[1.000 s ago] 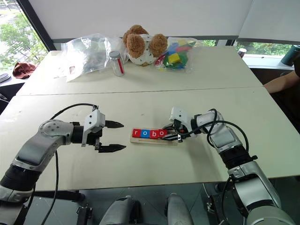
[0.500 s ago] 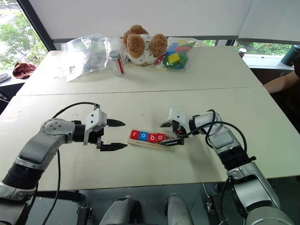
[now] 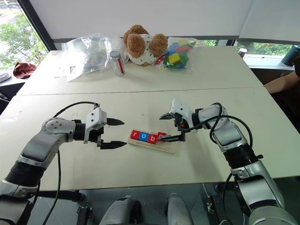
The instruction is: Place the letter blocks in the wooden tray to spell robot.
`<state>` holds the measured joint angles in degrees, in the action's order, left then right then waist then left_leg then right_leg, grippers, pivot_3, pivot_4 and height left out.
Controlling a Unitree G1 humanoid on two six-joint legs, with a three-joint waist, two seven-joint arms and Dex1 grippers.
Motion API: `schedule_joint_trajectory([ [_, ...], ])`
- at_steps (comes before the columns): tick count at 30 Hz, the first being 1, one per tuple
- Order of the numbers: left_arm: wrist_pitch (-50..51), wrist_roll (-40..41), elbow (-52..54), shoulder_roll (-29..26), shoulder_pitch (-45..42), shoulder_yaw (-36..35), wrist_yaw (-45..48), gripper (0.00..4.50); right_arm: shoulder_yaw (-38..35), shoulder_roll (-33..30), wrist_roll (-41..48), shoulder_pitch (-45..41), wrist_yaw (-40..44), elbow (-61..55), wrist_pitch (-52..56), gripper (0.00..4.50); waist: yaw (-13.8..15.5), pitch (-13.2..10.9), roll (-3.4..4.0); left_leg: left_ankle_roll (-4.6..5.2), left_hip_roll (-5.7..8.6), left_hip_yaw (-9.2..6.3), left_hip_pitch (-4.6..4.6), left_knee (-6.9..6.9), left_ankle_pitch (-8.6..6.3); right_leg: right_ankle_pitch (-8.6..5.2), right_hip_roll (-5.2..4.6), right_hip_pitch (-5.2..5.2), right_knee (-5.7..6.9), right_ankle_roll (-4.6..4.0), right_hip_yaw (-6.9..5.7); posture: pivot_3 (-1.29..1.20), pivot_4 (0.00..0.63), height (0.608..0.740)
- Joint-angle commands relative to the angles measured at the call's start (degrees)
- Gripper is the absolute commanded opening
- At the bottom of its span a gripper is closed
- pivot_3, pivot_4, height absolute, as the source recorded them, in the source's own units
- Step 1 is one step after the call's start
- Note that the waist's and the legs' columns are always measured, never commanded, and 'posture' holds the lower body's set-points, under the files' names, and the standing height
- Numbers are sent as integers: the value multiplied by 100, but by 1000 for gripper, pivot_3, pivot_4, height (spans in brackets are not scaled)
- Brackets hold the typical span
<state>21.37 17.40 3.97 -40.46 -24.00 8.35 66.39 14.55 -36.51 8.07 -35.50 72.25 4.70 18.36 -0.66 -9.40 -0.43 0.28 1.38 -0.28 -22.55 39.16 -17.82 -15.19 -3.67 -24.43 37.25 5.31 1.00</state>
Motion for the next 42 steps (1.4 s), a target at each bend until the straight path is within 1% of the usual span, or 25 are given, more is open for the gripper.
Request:
schedule_joint_trajectory([
  [1, -143, -29, 7, 28, -149, 6, 48, 4500, -181, 90, -139, -112, -470, 124, -216, 4415, -3, 0, 0, 0, 0, 0, 1, 0, 0, 0, 0, 0, 1, 0, 0, 0, 150, 740],
  [3, -144, -28, 15, 53, -158, 26, 59, 4500, -178, 129, -364, -234, -787, 540, -474, 4415, -11, 0, -1, 0, 0, 0, 2, 0, 0, 0, 0, 0, 2, 0, 1, 0, 150, 740],
  [5, -137, -36, 36, 74, -149, 54, 86, 4500, -134, 115, -523, -339, -904, 897, -722, 4415, -10, 0, 0, -1, 0, 1, 2, -1, 1, 0, 1, 0, 2, 0, 0, 0, 150, 740],
  [12, -90, -23, 151, 113, -88, 108, 84, 4500, -68, 221, -676, -491, -919, 1474, -1137, 4415, -10, 0, 0, -3, 0, 2, 1, -2, 2, 0, 2, -2, 1, 0, 1, 0, 150, 740],
  [16, -74, -20, 187, 103, -61, 97, 59, 4500, -43, 231, -597, -373, -721, 1335, -1106, 4415, -12, 0, 0, -3, 0, 2, 1, -2, 2, 0, 2, -1, 2, 0, 1, 0, 150, 740],
  [35, -96, -64, 76, 126, -123, 145, 96, 4500, -104, 277, -453, 34, -699, 478, -615, 4415, -7, 0, 0, -2, 0, 1, 2, -2, 1, 0, 2, -1, 2, 0, 1, 0, 150, 740],
  [37, -104, -68, 77, 148, -139, 153, 88, 4500, -212, 278, -538, -12, -937, 577, -684, 4415, -7, 0, 0, -2, 0, 1, 1, -2, 1, 0, 2, -1, 2, 0, 1, 0, 150, 740],
  [39, -130, -64, 124, 186, -142, 142, 51, 4500, -540, 279, -577, -128, -1489, 637, -549, 4415, 0, 0, 0, -2, 0, 2, 1, -2, 1, 0, 1, -1, 2, 0, 1, 0, 150, 740],
  [41, -33, 47, 293, 231, -123, 77, 2, 4500, -1095, 330, -606, -167, -2456, 362, 38, 4415, 11, 0, 0, -3, 1, 1, 1, 0, 2, 0, -1, -1, 2, 0, 2, 0, 150, 740],
  [42, 60, 135, 417, 246, -104, 37, -8, 4500, -1450, 427, -654, -94, -3061, 21, 522, 4415, 13, 0, 0, -3, 2, 1, -1, 0, 2, 0, -2, -1, 2, 0, 2, 0, 150, 740],
])
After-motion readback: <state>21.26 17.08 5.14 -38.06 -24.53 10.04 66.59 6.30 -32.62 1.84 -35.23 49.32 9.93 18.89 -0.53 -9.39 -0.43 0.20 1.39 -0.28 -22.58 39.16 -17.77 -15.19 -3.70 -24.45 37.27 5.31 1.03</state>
